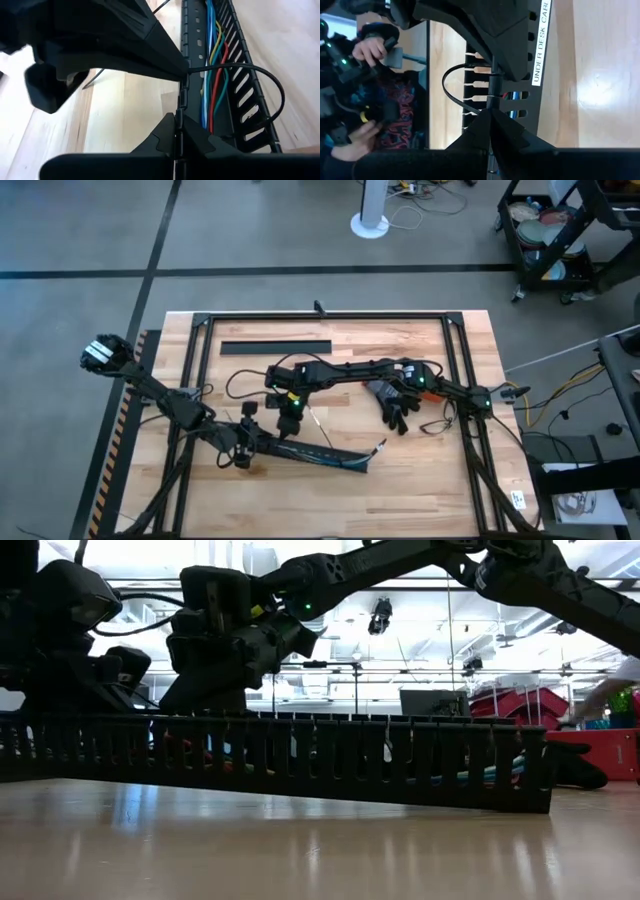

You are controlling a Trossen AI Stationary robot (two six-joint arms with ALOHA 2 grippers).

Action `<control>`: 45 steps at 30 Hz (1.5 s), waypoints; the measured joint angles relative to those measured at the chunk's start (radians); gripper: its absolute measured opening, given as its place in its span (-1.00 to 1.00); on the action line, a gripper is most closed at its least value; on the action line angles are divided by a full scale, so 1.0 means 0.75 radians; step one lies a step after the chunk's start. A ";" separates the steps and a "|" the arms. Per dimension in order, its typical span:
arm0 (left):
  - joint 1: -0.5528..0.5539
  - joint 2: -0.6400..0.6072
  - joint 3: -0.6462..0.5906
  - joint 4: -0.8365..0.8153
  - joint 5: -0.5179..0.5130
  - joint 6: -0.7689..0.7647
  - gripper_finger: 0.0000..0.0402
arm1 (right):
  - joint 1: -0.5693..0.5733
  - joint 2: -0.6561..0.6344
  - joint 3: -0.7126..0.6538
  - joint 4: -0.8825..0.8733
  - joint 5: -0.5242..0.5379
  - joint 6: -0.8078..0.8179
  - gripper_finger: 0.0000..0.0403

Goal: Ziptie cables
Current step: Put the colored zip-tied cables into the black cable duct

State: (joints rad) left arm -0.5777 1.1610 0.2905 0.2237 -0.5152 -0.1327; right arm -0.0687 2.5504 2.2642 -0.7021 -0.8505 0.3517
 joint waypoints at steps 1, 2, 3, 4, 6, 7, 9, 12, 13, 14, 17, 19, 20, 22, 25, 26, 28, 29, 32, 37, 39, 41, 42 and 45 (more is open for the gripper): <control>0.000 0.000 -0.001 0.007 -0.001 0.011 -1.00 | -0.002 0.000 0.000 -0.001 -0.002 0.027 -1.00; 0.000 0.000 -0.001 0.011 -0.002 0.020 -1.00 | -0.005 0.000 0.000 -0.002 -0.002 0.051 -1.00; 0.000 0.000 -0.001 0.012 -0.003 0.026 -1.00 | -0.007 0.000 0.000 -0.003 -0.003 0.072 -1.00; 0.000 0.000 -0.001 0.011 -0.003 0.026 -1.00 | -0.010 0.001 0.000 -0.004 -0.003 0.088 -1.00; 0.000 0.000 -0.001 0.011 -0.005 0.026 -1.00 | -0.015 0.001 0.000 -0.006 0.007 0.128 -1.00; 0.000 0.000 -0.001 0.015 -0.005 0.026 -1.00 | -0.016 0.002 0.000 -0.011 0.020 0.145 -1.00; -0.002 0.000 0.001 0.021 -0.029 0.023 -1.00 | -0.019 0.008 -0.001 -0.014 0.044 0.183 -1.00; 0.000 -0.001 0.003 0.021 -0.056 0.021 -1.00 | -0.021 0.011 -0.011 -0.020 0.069 0.226 -1.00; 0.000 -0.001 0.003 0.021 -0.056 0.022 -1.00 | -0.019 0.011 -0.016 -0.019 0.086 0.233 -1.00; -0.001 -0.001 0.003 0.023 -0.054 0.022 -1.00 | -0.020 0.011 -0.018 -0.027 0.091 0.235 -1.00; 0.000 -0.001 0.003 0.023 -0.047 0.025 -1.00 | -0.027 0.011 -0.020 -0.035 0.098 0.239 -1.00; 0.000 -0.001 0.003 0.015 -0.038 0.026 -1.00 | -0.032 0.010 -0.020 -0.026 0.097 0.239 -1.00; 0.000 -0.001 0.003 0.014 -0.034 0.023 -1.00 | -0.034 0.010 -0.018 -0.026 0.097 0.238 -1.00; 0.000 -0.001 0.003 0.004 -0.020 0.006 -1.00 | -0.034 0.010 -0.008 -0.027 0.098 0.223 -1.00; 0.000 0.003 0.002 -0.018 -0.003 -0.025 -1.00 | -0.034 0.009 0.010 -0.022 0.101 0.177 -1.00; 0.000 0.004 0.002 -0.018 0.000 -0.032 -1.00 | -0.034 0.008 0.015 -0.022 0.103 0.159 -1.00; 0.000 0.006 0.002 -0.014 0.001 -0.040 -1.00 | -0.034 0.007 0.017 -0.022 0.103 0.113 -1.00; 0.000 0.007 0.002 -0.014 0.001 -0.042 -1.00 | -0.034 0.008 0.017 -0.024 0.103 0.092 -1.00; 0.000 0.007 0.002 -0.015 0.001 -0.050 -1.00 | -0.034 0.007 0.017 -0.026 0.108 0.014 -1.00; 0.000 0.007 0.002 -0.018 0.002 -0.060 -1.00 | -0.039 0.006 0.060 -0.064 0.111 -0.129 -0.86; 0.000 0.008 0.002 -0.023 0.002 -0.070 -1.00 | -0.043 -0.001 0.098 -0.105 0.141 -0.221 -0.74; 0.000 0.008 0.002 -0.024 0.010 -0.081 -1.00 | -0.047 -0.011 0.124 -0.134 0.186 -0.343 -0.63; 0.000 0.008 0.001 -0.024 0.011 -0.085 -1.00 | -0.048 -0.023 0.123 -0.136 0.207 -0.403 -0.58; 0.000 0.008 -0.003 -0.024 0.012 -0.098 -1.00 | -0.048 -0.062 0.120 -0.148 0.322 -0.543 -0.46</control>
State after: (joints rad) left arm -0.5777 1.1667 0.2879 0.2054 -0.5060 -0.2066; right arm -0.1051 2.5035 2.3539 -0.8134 -0.6091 -0.0554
